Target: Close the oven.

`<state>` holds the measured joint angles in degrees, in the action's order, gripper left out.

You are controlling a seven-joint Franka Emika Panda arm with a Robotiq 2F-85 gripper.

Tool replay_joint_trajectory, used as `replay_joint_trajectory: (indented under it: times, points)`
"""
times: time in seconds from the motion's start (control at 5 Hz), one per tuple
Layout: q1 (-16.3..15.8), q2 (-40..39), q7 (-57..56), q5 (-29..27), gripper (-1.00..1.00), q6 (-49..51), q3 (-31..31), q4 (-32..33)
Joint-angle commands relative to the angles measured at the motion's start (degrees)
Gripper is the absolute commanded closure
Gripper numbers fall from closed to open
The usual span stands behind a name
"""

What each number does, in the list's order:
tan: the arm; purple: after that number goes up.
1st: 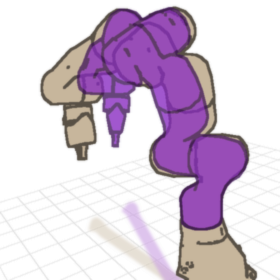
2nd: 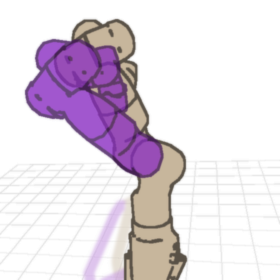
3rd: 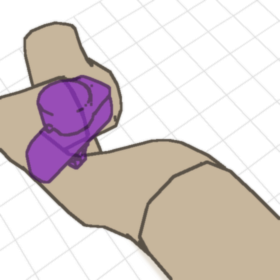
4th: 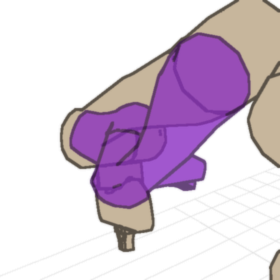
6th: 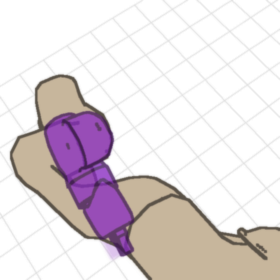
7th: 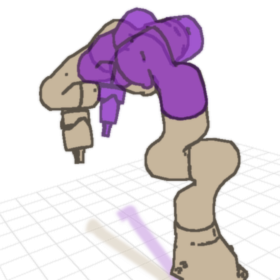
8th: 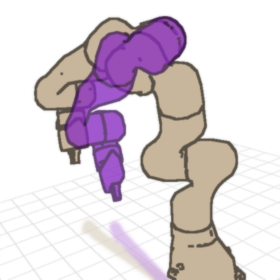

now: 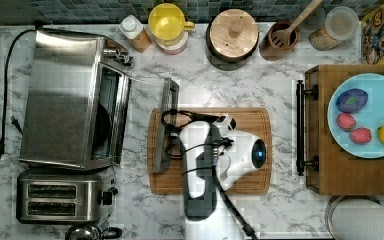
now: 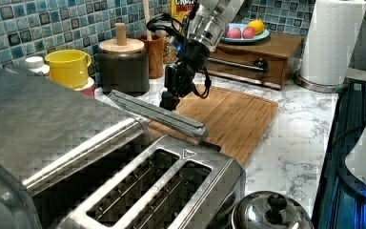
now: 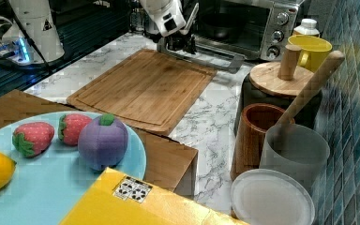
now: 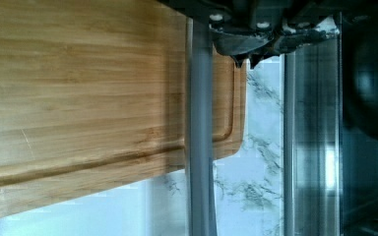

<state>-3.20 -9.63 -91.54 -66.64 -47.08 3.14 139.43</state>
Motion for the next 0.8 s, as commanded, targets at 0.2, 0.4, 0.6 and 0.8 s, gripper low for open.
replay_joint_trajectory:
  times: [0.2, 0.4, 0.6, 0.8]
  points:
    - [-10.7, 6.4, 16.2, 9.1, 1.00, -2.7, -12.0, -15.9]
    - [-8.8, 11.9, 11.2, 2.5, 1.00, -1.4, -12.4, -13.0]
    - [-7.5, 15.5, 13.1, 4.1, 1.00, -2.5, -14.5, -12.4]
    - [-9.9, 11.4, 26.6, 22.6, 1.00, -2.1, -16.9, -18.2]
